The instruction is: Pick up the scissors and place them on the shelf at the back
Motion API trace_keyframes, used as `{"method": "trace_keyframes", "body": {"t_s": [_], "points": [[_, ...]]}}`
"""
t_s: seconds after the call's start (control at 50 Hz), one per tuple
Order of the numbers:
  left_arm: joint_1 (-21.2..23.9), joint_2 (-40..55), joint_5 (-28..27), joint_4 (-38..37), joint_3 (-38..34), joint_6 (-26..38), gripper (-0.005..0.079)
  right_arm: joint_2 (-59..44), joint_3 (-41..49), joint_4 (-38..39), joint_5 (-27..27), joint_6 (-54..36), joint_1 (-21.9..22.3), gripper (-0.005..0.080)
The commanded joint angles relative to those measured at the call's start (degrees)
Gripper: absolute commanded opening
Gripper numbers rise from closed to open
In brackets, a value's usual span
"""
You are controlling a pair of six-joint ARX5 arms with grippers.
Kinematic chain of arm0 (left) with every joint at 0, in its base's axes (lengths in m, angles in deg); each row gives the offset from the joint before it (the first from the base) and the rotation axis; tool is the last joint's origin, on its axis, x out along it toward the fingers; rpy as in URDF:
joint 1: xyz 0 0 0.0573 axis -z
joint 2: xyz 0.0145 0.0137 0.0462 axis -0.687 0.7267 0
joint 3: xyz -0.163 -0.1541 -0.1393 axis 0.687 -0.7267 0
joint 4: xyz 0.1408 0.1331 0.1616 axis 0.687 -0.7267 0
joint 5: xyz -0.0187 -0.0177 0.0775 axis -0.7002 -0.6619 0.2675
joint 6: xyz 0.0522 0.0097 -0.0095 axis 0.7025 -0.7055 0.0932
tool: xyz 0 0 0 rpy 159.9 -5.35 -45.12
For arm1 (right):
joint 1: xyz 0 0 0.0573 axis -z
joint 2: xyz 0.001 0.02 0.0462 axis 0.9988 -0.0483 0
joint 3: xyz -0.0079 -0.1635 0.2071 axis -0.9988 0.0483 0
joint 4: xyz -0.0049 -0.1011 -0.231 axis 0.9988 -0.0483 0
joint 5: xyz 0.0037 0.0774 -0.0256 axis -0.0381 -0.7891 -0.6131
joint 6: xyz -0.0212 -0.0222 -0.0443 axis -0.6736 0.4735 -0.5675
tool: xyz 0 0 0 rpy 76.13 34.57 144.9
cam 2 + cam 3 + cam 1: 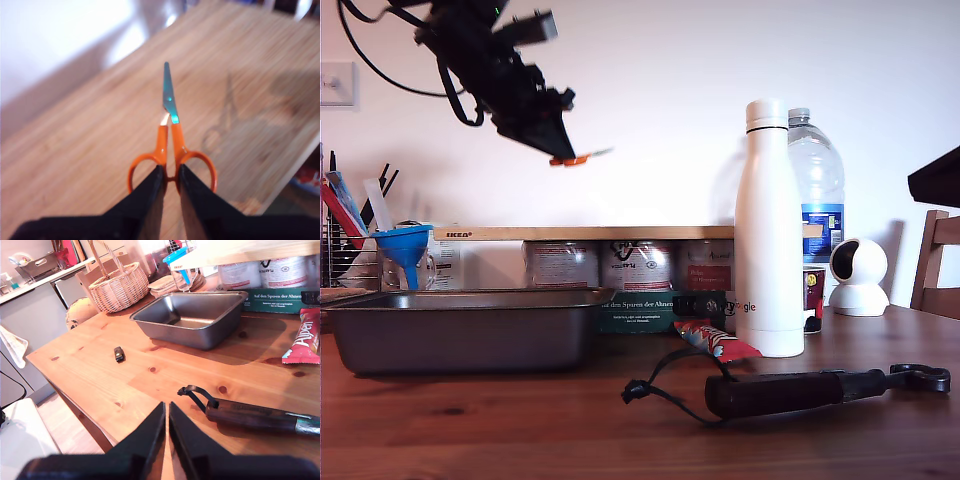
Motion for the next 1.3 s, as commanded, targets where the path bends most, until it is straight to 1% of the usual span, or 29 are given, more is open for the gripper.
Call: {"method": "trace_keyframes", "body": {"t_s": [0.0,0.12,0.44,1.1,1.16,1.2,1.28], "points": [[-0.1,2.8,0.2,-1.5,1.9,-0.1,-0.0024,0.4,0.6,0.3,0.0,0.0,-0.2,-0.0012],[-0.2,5.4,0.4,-5.1,4.3,-0.1,-0.0024,0.4,0.6,0.3,0.0,0.0,-0.2,-0.0012],[-0.2,8.3,1.7,-7.8,4.5,0.0,-0.0024,0.4,0.6,0.2,0.0,0.0,-0.2,-0.0012],[-0.2,8.4,1.8,-9.3,4.5,-0.1,-0.0023,0.4,0.6,0.3,0.0,0.0,-0.2,-0.0012],[-0.2,8.4,1.8,-9.3,4.5,-0.1,0.0003,0.4,0.6,0.3,0.0,0.0,-0.2,-0.0012],[-0.2,8.4,1.8,-9.3,4.5,-0.1,0.0041,0.3,0.6,0.3,0.0,0.0,-0.2,-0.0012],[-0.2,8.4,1.8,-9.3,4.5,-0.1,0.0148,0.4,0.6,0.3,0.0,0.0,-0.2,-0.0012]]}}
